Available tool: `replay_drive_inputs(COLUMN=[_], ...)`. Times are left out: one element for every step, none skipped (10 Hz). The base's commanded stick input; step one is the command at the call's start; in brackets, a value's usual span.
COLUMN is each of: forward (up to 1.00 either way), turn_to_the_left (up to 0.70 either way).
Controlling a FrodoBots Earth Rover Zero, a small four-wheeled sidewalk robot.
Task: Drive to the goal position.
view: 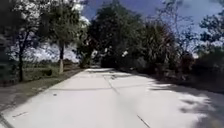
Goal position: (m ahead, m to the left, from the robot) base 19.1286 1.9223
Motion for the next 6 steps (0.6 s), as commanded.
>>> replay_drive_inputs(forward=[0.70, 0.70, 0.70, 0.70, 0.70, 0.70], turn_to_the_left=[0.00, 0.00, 0.00, 0.00, 0.00, 0.00])
